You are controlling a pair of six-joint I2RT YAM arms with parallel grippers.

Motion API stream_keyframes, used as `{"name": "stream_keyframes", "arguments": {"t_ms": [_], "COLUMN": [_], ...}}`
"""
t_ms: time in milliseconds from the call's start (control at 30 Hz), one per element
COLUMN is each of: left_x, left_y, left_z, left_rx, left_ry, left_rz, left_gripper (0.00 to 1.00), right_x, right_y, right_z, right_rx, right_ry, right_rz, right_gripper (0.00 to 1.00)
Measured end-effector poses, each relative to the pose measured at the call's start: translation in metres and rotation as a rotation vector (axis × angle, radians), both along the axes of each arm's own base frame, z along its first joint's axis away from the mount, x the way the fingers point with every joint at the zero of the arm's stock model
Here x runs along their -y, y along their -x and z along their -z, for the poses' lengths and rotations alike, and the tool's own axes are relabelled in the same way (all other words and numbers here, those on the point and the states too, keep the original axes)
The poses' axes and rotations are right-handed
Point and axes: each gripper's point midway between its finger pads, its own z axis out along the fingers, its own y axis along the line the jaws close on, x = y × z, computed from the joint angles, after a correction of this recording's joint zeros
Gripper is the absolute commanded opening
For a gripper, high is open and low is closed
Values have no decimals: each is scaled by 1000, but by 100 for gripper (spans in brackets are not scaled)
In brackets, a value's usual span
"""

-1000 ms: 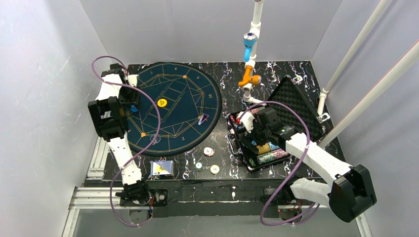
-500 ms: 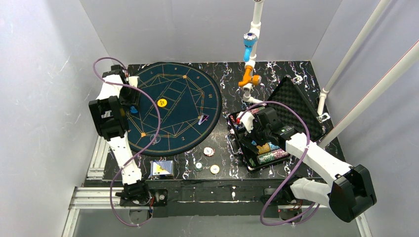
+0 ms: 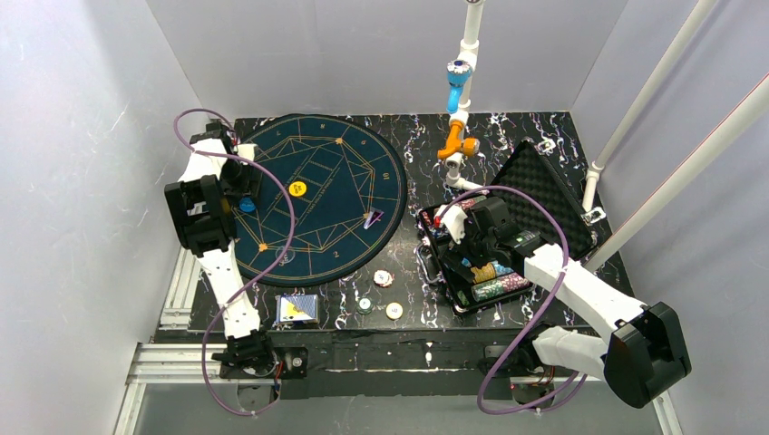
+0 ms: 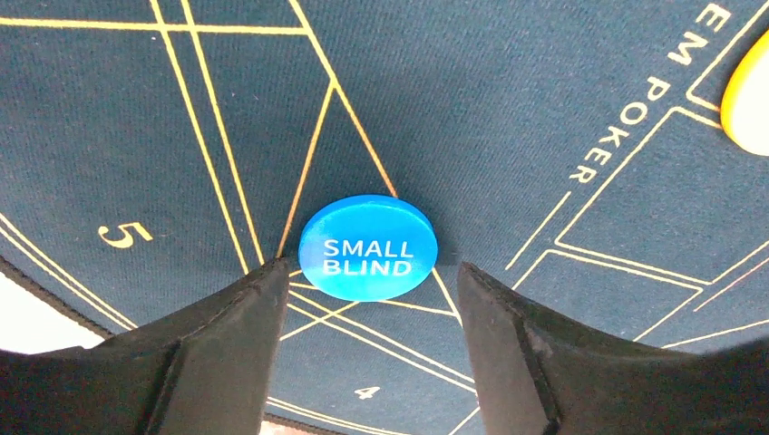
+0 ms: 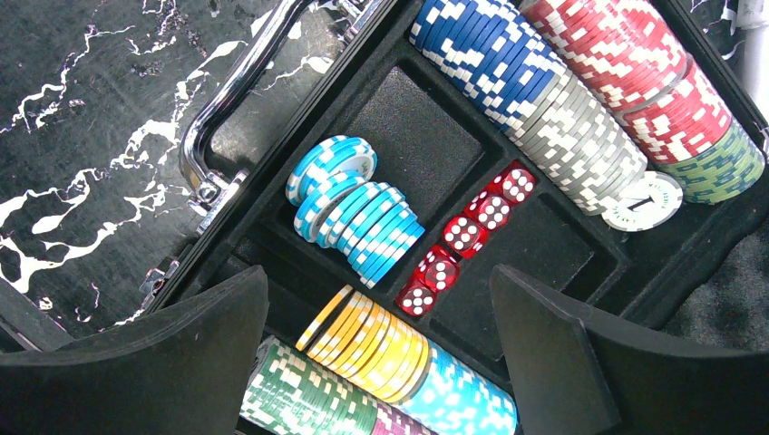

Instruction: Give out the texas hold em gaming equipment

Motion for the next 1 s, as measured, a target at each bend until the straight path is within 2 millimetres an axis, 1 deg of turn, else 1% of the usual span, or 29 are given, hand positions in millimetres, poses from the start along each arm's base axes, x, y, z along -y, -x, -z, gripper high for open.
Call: {"name": "stream_keyframes", "arguments": {"t_ms": [100, 267, 400, 533, 633, 767, 833, 900, 1000], "left_x": [0, 1, 2, 6, 11, 25, 37, 54, 82], "left_y": [0, 0, 0, -2, -3, 0, 0, 1, 0], "left_z": [0, 0, -6, -18, -31, -57, -69, -79, -82], "left_rx": [0, -1, 5, 25, 50, 92, 120, 138, 146], "left_ry": [-1, 5, 15, 31, 53, 75, 78, 82, 92], "left_rz": [4, 15, 31, 55, 84, 165, 218, 277, 364], "left_gripper": [79, 88, 98, 98, 98, 98, 98, 98, 98], "right_x": [0, 0, 0, 0, 0, 0, 0, 0, 0], "right_y": [0, 0, 0, 0, 0, 0, 0, 0, 0], "right_z": [0, 0, 0, 0, 0, 0, 0, 0, 0], "right_rx": [0, 0, 0, 0, 0, 0, 0, 0, 0], "right_ry": [0, 0, 0, 0, 0, 0, 0, 0, 0], "right_rz": [0, -1, -2, -2, -2, -2, -2, -2, -2], "right_gripper": [100, 100, 100, 100, 100, 100, 100, 100, 100]}}
